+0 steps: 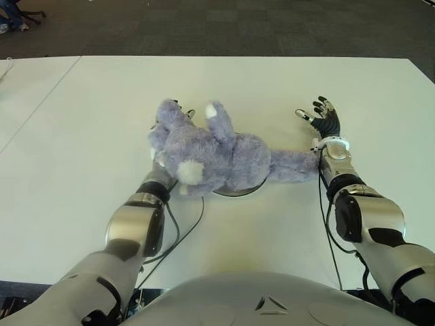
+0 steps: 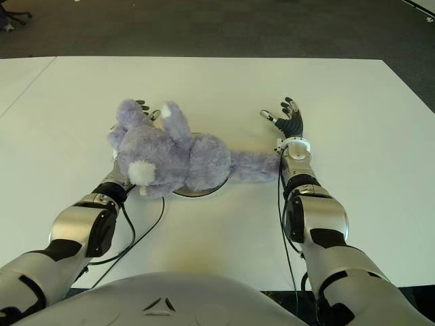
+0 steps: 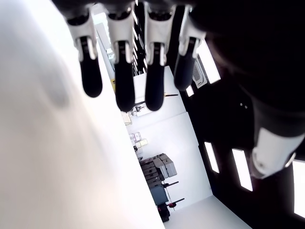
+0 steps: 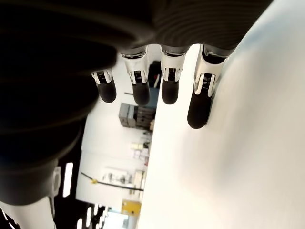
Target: Put the doll into the plate.
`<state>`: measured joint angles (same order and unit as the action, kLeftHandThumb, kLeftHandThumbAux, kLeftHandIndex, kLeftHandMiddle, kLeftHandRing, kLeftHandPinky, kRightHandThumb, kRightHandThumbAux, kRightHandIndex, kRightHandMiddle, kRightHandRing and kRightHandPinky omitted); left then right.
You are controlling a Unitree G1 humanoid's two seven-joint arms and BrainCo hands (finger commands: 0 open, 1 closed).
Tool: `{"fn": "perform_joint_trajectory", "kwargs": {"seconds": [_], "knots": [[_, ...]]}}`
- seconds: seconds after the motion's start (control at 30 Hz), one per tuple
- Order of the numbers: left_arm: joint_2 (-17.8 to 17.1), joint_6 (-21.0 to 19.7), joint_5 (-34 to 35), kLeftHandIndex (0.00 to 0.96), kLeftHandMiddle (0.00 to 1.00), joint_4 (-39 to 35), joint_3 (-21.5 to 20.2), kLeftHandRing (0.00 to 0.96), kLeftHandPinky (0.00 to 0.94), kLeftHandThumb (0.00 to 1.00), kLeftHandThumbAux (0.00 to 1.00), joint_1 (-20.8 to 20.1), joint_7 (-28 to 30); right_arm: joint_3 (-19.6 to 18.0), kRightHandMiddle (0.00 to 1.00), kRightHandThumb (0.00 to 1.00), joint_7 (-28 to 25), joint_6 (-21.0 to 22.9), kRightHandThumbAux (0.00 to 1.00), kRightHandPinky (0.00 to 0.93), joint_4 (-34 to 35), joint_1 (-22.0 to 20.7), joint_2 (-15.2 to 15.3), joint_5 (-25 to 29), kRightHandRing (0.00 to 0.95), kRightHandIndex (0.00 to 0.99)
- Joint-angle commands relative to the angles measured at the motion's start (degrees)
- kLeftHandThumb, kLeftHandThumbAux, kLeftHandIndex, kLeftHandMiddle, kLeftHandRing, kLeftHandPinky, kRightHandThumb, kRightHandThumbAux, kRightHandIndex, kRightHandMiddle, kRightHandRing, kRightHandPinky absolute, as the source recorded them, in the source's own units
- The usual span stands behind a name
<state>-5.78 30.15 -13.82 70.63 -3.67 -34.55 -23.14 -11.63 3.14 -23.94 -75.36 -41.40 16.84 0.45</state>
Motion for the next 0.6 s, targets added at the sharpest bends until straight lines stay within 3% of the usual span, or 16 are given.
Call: {"fn": "perform_joint_trajectory", "kwargs": {"seconds": [0.03, 0.2, 0.6], "knots": [[2.7, -5.8, 0.3, 0.262, 0.346, 7.3, 0.2, 0.348, 0.326, 0.0, 0.594, 12.0, 2.8, -6.3, 0.213, 0.0, -4.3, 6.2, 0.727, 0.208, -3.1, 5.0, -5.4, 5.2, 0.195, 0.181], [2.5, -5.4, 0.3, 0.262, 0.355, 7.3, 0.3, 0.353, 0.327, 0.0, 0.596, 12.2, 2.7, -14.5, 0.257, 0.0, -8.5, 4.9, 0.687, 0.218, -2.8, 7.7, -8.8, 12.8, 0.227, 0.224], [2.0, -5.1, 0.9, 0.263, 0.352, 7.2, 0.0, 0.347, 0.296, 0.0, 0.614, 13.0, 3.8, -20.6, 0.35, 0.0, -16.7, -2.8, 0.656, 0.276, -1.6, 14.6, -12.5, 18.4, 0.323, 0.29]]}}
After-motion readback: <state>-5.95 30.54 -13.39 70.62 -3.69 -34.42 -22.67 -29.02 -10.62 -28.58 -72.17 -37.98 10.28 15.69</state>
